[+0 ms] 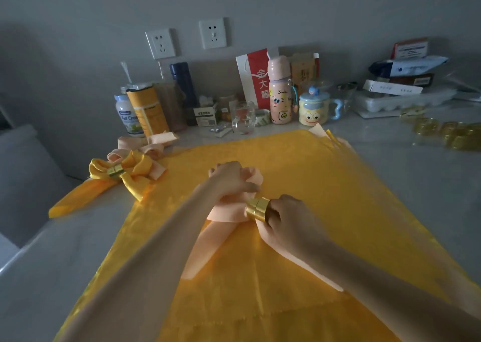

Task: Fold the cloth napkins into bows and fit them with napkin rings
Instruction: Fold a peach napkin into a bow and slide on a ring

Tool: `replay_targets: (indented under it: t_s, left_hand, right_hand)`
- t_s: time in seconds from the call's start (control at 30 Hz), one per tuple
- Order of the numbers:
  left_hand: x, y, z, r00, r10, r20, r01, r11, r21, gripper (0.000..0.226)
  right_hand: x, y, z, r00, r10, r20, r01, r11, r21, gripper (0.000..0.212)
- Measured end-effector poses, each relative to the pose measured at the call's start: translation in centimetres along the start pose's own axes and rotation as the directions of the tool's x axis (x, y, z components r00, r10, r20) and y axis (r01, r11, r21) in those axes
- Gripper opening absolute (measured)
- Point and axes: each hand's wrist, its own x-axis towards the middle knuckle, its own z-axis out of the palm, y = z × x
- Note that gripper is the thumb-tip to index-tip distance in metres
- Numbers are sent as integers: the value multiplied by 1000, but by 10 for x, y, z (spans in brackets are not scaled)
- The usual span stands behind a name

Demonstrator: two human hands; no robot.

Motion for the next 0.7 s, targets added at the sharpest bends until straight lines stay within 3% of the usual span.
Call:
replay_targets:
  t_s: [0.07,0.17,0.27,0.37,0.47,0.6,0.7]
  left_hand:
    - [-7,-9,5,998,57,-17,-59,990,-128,35]
    - [-30,-17,7,981,175,-88,-192,947,-258,30]
    - [-49,-21,5,957,266,-116,-289,909,-299,19]
    - [-65,-23,5,943,320,-96,-334,897,-290,17]
    - [-75,-22,5,933,354,-59,-358,903,-240,15]
    - [-84,-17,12,901,424,-96,-432,897,-91,22]
    - [-89,-17,14,895,424,-139,-436,897,-76,25]
  right_hand:
    - [1,2,2,997,14,-70,-10,998,56,33]
    - [4,5,1,986,117,-117,-95,979,179,38]
    - [5,3,0,986,81,-145,-62,990,129,36]
    - [1,5,-1,993,61,-106,-37,976,214,24]
    - [-2,6,-5,999,-49,-22,53,962,268,14]
    - [-1,9,-7,989,-119,90,84,945,317,27]
    - [-1,6,-13,977,-146,153,97,953,288,31]
